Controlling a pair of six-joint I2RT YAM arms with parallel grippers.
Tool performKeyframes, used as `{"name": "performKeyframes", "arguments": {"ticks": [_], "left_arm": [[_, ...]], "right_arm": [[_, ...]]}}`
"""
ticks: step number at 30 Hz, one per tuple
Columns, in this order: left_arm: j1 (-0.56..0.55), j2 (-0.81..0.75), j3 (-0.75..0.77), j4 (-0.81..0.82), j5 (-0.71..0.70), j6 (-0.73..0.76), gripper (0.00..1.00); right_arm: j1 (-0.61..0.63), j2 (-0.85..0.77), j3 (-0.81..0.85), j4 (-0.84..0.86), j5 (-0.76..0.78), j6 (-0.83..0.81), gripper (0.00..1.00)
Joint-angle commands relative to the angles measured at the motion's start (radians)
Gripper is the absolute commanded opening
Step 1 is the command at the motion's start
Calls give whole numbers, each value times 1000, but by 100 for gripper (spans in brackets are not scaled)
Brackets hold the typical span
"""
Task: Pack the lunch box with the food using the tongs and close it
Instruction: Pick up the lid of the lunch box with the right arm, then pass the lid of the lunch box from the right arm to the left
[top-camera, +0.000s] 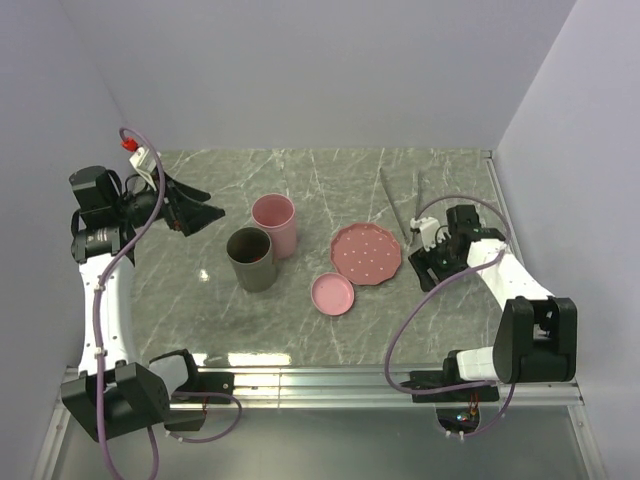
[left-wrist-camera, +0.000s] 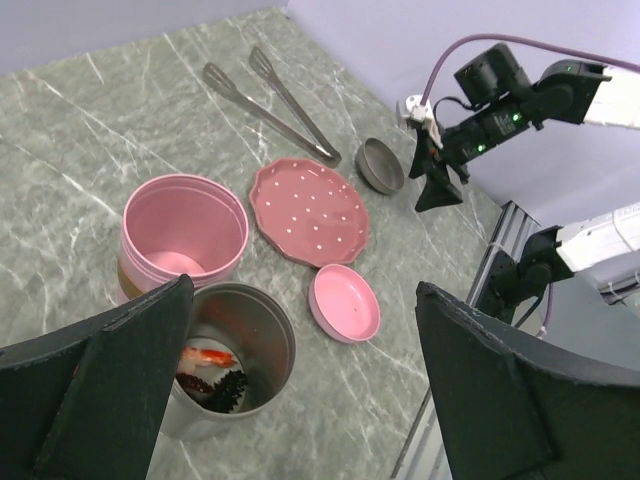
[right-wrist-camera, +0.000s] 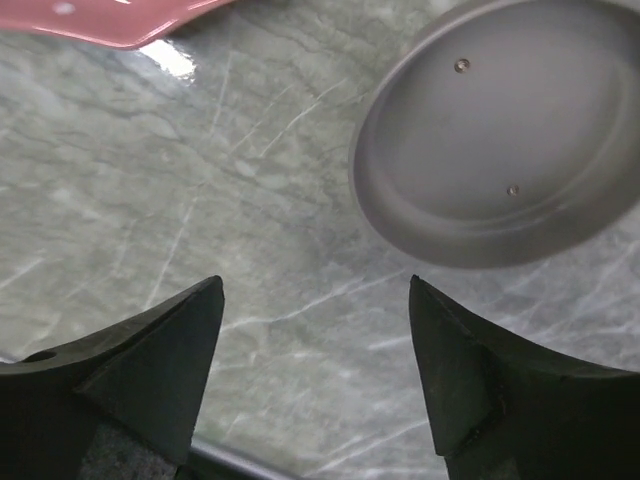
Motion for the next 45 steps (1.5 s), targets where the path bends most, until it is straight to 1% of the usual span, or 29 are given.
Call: {"name": "performKeyframes", "arguments": {"ticks": [1, 5, 6, 11, 13, 15, 19, 20, 21, 23, 24, 26, 27, 28, 30, 31, 32, 33, 34, 35, 36, 37, 38, 39, 40, 41, 42, 44, 45], "left_arm": [[2, -20, -35, 194, 47, -74, 98], [2, -12, -12, 174, 43, -42, 98], [2, -12, -7, 150, 38, -30, 98], [0, -9, 31, 18, 1, 114, 97], [2, -2, 37, -13, -12, 162, 97], [0, 1, 42, -33, -13, 183, 97], [0, -2, 34, -35, -11, 193, 97], [3, 0, 33, -29, -8, 186, 97], [2, 0, 33, -30, 1, 182, 97], [0, 0, 42, -36, 12, 174, 97], [2, -2, 45, -45, 15, 173, 97], [2, -23, 36, -38, 14, 148, 97], [3, -35, 27, -18, 9, 133, 97], [3, -64, 5, -6, -11, 86, 97], [5, -98, -22, 25, -22, 48, 98], [6, -130, -44, 52, -22, 15, 98], [8, -144, -55, 72, -17, -10, 98], [8, -155, -64, 94, -17, -39, 98], [8, -169, -76, 149, -19, -109, 98], [8, -172, -84, 180, -17, -155, 98], [8, -173, -92, 224, -14, -204, 98], [8, -184, -122, 338, -13, -329, 98], [8, -193, -147, 437, -16, -410, 98], [8, -203, -171, 515, -38, -488, 98], [6, -222, -215, 663, -55, -628, 98], [6, -230, -237, 728, -74, -697, 98], [6, -235, -259, 787, -109, -840, 98], [-1, -241, -322, 920, -135, -970, 98], [-6, -246, -343, 989, -155, -1019, 98]], "right_arm": [[8, -35, -56, 160, 26, -92, 80], [5, -38, -112, 258, 52, -170, 79], [5, -44, -138, 307, 52, -184, 77], [5, -43, -210, 399, 46, -302, 71], [5, -25, -215, 424, 52, -307, 64], [5, 3, -195, 413, 43, -306, 51], [5, 61, -172, 424, 52, -318, 47], [5, 74, -164, 422, 51, -318, 43], [4, 95, -141, 407, 37, -315, 33], [4, 107, -113, 378, 12, -303, 23], [4, 107, -80, 334, -7, -290, 12], [4, 91, -38, 243, -89, -243, 2], [4, 66, 16, 206, -122, -215, 0], [4, 52, 52, 166, -217, -151, 0], [4, -3, 154, 56, -329, -94, 0], [4, -24, 184, 39, -375, -24, 0], [4, -43, 213, 25, -473, 13, 0], [4, -64, 271, 7, -515, 85, 0], [4, -70, 302, -1, -561, 122, 0], [4, -77, 331, -12, -666, 157, 0], [4, -81, 376, -4, -719, 241, 0], [5, -87, 390, 19, -782, 295, 0], [4, -98, 396, 104, -829, 353, 0], [4, -129, 376, 184, -932, 515, 0], [7, -150, 350, 294, -968, 634, 0], [8, -169, 321, 415, -992, 747, 0], [16, -198, 263, 670, -1029, 964, 0], [30, -202, 229, 874, -1035, 1133, 0], [34, -195, 221, 992, -1034, 1255, 0]]}}
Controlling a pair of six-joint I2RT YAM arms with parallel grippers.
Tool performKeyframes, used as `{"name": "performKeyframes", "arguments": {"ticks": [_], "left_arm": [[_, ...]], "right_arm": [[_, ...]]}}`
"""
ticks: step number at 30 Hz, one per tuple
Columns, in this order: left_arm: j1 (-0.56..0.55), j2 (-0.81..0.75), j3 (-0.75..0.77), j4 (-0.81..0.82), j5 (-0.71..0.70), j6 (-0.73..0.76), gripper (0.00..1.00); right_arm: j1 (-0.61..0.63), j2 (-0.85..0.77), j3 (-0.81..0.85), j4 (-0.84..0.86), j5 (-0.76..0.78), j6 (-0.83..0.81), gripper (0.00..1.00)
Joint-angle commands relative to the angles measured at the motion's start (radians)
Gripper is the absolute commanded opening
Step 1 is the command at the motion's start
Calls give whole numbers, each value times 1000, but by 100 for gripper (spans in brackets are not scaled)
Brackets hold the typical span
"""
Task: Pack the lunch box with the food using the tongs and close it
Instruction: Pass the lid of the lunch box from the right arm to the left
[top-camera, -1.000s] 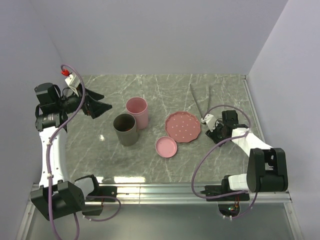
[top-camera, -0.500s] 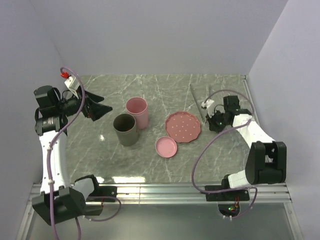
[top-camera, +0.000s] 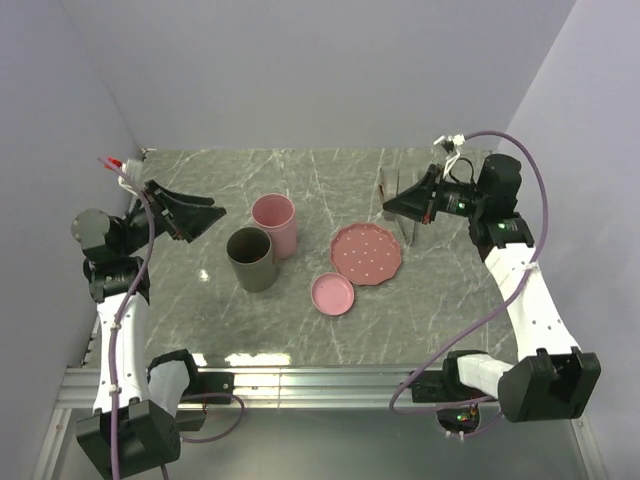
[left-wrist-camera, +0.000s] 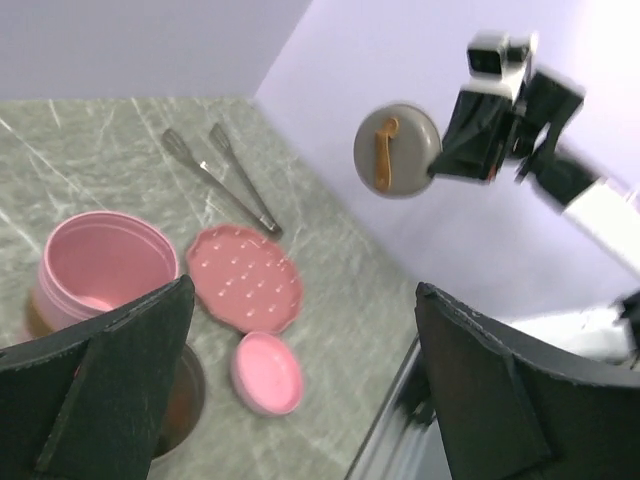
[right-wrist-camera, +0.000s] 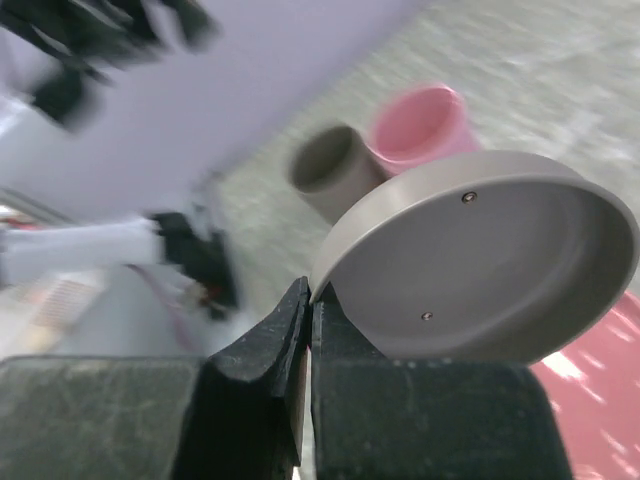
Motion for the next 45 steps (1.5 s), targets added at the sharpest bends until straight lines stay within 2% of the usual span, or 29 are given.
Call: {"name": "performKeyframes", "arguments": {"ticks": [1, 2, 3, 4, 6, 10, 12, 16, 17, 18, 21, 28, 33, 39, 45], "left_arm": [[-12, -33, -97, 369, -123, -437, 98], [-23, -43, -126, 407, -146, -482, 98], [-31, -50, -155, 499, -169, -522, 98], [-40, -67, -204, 530, -227, -585, 97], [-87, -87, -235, 538, -287, -607, 96], [-231, -123, -232, 466, -404, -414, 92], [-269, -110, -226, 452, -454, -401, 90], [-294, -12, -190, 482, -499, -406, 76], [-339, -1, -179, 473, -522, -391, 74], [-362, 9, -168, 467, -593, -374, 74], [-455, 90, -127, 496, -664, -354, 71], [-665, 325, 54, 505, -674, -309, 70], [-733, 440, 148, 463, -700, -288, 66], [-804, 497, 212, 430, -709, -256, 63], [-853, 531, 243, 400, -715, -234, 55]], "right_arm": [[19, 1, -43, 548, -130, 561, 0], [29, 6, -57, 648, -130, 648, 0], [36, 19, -75, 831, -129, 790, 0], [45, 30, -72, 878, -123, 834, 0], [77, 76, -23, 902, -124, 906, 0], [111, 127, -15, 1082, -67, 1112, 0], [128, 148, -29, 1168, -23, 1202, 0], [157, 171, -66, 1273, 54, 1305, 0], [161, 186, -74, 1329, 66, 1330, 0], [166, 196, -74, 1345, 83, 1362, 0], [174, 219, -75, 1362, 108, 1379, 0], [194, 248, -132, 1417, 114, 1361, 0], [207, 269, -129, 1432, 109, 1361, 0], [221, 265, -137, 1443, 115, 1361, 0], [229, 257, -135, 1416, 114, 1353, 0]]}}
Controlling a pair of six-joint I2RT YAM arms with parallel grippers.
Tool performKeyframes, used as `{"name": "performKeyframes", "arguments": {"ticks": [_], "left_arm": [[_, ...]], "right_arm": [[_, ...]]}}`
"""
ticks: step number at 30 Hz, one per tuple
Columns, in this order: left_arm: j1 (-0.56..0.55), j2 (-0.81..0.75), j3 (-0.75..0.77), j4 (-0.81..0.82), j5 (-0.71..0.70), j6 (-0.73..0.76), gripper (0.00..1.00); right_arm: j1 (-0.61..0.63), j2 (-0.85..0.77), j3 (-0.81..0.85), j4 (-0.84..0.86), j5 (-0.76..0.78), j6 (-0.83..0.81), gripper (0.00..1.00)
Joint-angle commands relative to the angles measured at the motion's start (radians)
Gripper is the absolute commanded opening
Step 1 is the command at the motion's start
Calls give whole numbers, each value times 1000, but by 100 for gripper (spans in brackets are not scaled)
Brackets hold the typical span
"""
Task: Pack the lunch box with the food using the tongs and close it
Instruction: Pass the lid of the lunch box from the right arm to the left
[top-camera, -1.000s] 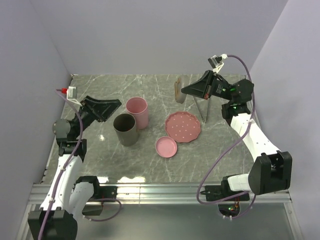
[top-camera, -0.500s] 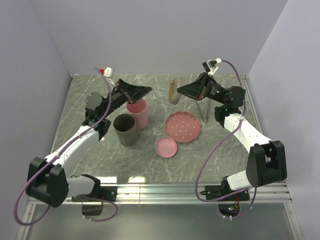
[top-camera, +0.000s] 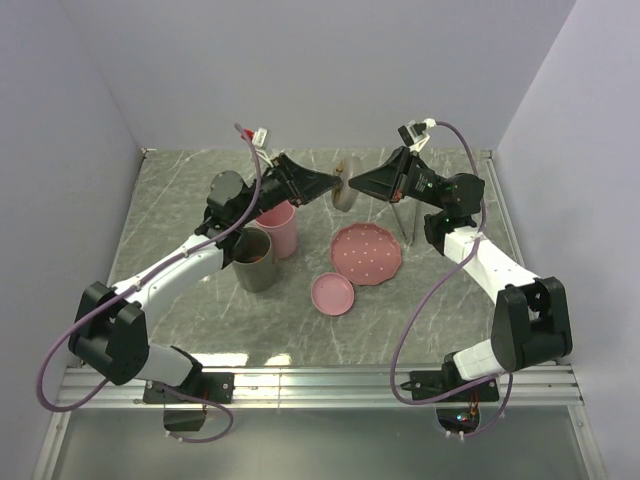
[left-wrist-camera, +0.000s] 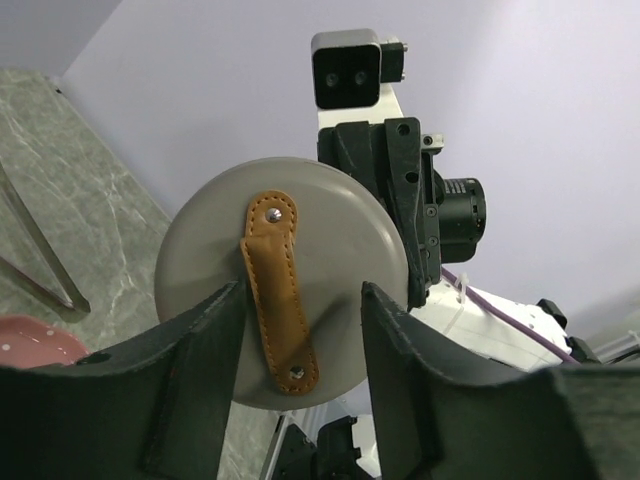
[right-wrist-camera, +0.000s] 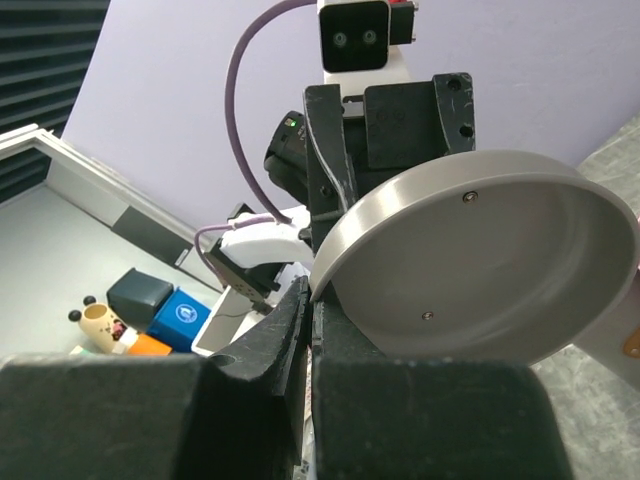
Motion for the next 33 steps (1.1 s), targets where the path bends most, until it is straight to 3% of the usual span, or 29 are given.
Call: {"name": "performKeyframes", "arguments": {"ticks": [1, 11, 15, 18, 21, 24, 25, 27, 28, 30, 31, 33], "left_arm": [[-21, 8, 55, 4, -14, 39, 53], [-38, 29, 61, -19, -8, 44, 33], [-40, 31, 56, 7, 16, 32, 10], [-40, 18, 47, -4, 18, 50, 1], [-38, -2, 32, -67, 13, 116, 1], [-15, -31, 12, -152, 12, 176, 1], [7, -40, 3, -168, 18, 190, 1], [26, -75, 1, -249, 35, 266, 1], [38, -92, 1, -281, 45, 300, 1], [45, -153, -7, -379, 58, 403, 1], [52, -178, -11, -415, 47, 435, 0], [66, -242, -22, -525, 32, 529, 0]], "right_arm": [[11, -23, 8, 39, 16, -13, 0], [27, -40, -3, 51, 24, 2, 0], [27, -44, 1, 12, 10, -19, 0], [28, -43, 37, -129, -21, -97, 0], [27, -50, 78, -361, -32, -251, 10], [28, -72, 89, -548, -24, -385, 32], [22, -81, 100, -594, -21, -421, 44], [18, -92, 113, -732, -16, -536, 55], [13, -103, 135, -786, -22, -617, 65], [-5, -121, 147, -910, -31, -680, 73], [-13, -138, 155, -985, -41, -749, 86], [-38, -155, 163, -1069, -51, -826, 96]]}}
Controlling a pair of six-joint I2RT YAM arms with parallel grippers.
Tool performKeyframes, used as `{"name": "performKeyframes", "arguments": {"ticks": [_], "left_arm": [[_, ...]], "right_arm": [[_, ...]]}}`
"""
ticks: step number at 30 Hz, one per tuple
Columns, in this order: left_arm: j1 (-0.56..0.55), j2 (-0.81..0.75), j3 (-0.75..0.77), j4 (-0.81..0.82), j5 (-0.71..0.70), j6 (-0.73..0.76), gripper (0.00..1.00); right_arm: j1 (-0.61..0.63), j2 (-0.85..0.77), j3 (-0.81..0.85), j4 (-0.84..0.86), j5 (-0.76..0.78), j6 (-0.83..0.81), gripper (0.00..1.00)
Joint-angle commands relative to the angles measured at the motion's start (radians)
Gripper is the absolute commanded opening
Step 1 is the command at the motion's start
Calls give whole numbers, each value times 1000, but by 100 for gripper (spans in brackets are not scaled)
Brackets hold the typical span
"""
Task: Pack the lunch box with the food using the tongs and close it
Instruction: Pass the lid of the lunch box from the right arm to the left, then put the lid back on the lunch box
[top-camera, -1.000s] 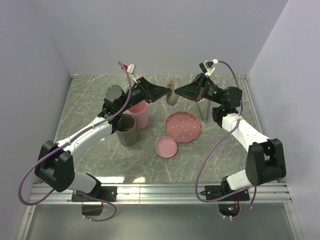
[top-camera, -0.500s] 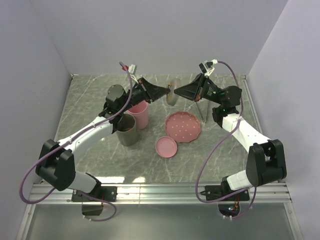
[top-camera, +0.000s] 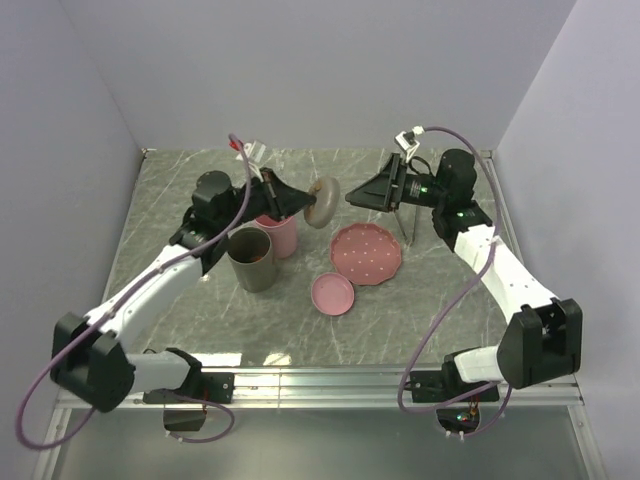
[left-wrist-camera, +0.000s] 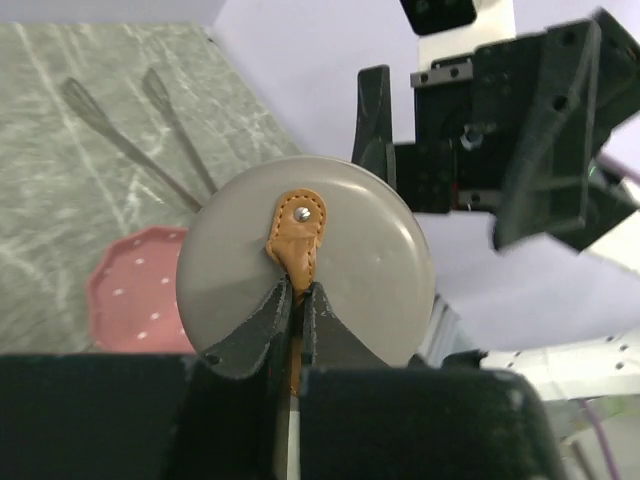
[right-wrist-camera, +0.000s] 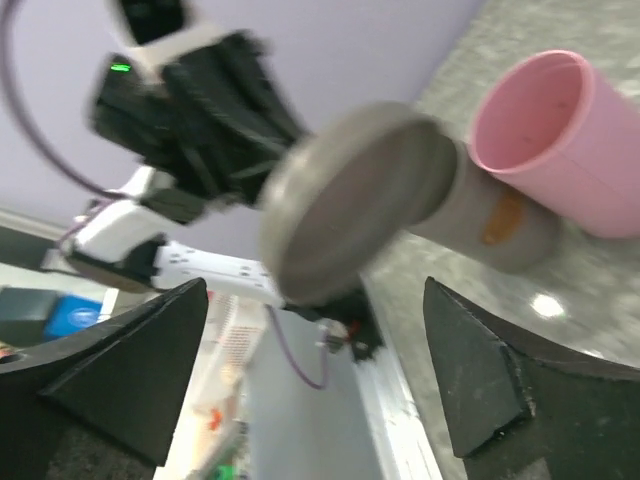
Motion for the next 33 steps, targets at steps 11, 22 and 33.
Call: {"name": "performKeyframes", "arguments": {"ticks": [11, 22, 33], "left_arm": [[136, -123, 284, -868, -146, 552, 0], [202, -86, 338, -1149, -337, 774, 0], [199, -55, 261, -1091, -326, 764, 0]], "right_arm": [[-111, -92, 262, -979, 93, -887, 100], [-111, -119, 255, -1096, 190, -1005, 100], [-111, -141, 207, -1084, 202, -1002, 100]]}}
